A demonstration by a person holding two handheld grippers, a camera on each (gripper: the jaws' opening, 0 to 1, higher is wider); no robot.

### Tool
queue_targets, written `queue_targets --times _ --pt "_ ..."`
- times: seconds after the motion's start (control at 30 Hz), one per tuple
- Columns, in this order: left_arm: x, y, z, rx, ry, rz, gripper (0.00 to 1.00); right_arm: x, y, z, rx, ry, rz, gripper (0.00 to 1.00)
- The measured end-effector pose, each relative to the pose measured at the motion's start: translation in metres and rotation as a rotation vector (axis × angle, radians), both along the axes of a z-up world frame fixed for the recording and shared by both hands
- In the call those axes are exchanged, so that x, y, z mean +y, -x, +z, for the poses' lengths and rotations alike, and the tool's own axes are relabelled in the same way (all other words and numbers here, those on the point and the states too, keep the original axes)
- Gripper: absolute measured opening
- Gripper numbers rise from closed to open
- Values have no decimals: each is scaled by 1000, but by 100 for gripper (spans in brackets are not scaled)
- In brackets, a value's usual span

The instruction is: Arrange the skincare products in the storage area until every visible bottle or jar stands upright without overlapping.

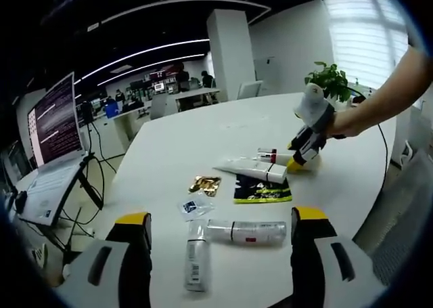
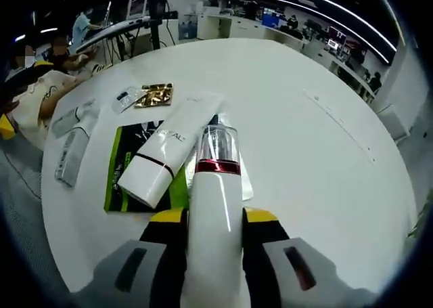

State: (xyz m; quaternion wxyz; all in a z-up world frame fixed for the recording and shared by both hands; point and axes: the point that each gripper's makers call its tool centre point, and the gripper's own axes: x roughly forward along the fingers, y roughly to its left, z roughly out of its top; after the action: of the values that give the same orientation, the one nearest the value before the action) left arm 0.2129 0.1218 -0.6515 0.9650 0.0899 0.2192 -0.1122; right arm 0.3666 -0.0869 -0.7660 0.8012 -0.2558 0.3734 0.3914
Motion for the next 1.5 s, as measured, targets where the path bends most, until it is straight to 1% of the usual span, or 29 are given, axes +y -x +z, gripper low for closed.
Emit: queue_targets --times 0.23,0.57,0.63,0.67,0.83,0.9,0.97,1.07,1.1,1.23,1.33,1.43,1.5 --pt "-4 0 1 -2 -2 -13 79 1 -1 -1 3 -6 6 31" --pt "-2 -1 3 -15 -5 -9 79 0 -1 -1 8 -13 -2 31" --pt "-2 -1 3 -17 -5 -9 79 1 -2 0 -2 -20 -7 30" --pt "-1 -1 3 -18 -8 -9 78 0 -2 1 -14 -36 -4 30" --pt "-3 -1 5 -24 -16 -11 78 -6 0 4 -20 -51 -37 29" --pt "-3 -1 5 -24 -17 -14 78 -8 4 6 -6 -73 -53 29" --pt "-3 -1 6 -24 -18 -15 78 -11 9 8 -5 -84 -56 29" --pt "-1 -1 7 -27 1 1 77 -15 13 12 -7 -103 -70 29" --pt "0 -2 8 -29 5 4 77 -16 16 15 -3 -123 -87 29" --pt "3 -2 7 -30 20 11 77 -23 26 26 -9 -157 -106 29" --pt "3 -3 9 -32 38 15 77 -26 29 25 -11 -187 -118 29" --pt "0 -2 9 -35 37 9 77 -27 40 34 -11 -219 -134 29" --pt "-4 -1 10 -40 26 -7 77 -27 42 37 -15 -232 -136 29"
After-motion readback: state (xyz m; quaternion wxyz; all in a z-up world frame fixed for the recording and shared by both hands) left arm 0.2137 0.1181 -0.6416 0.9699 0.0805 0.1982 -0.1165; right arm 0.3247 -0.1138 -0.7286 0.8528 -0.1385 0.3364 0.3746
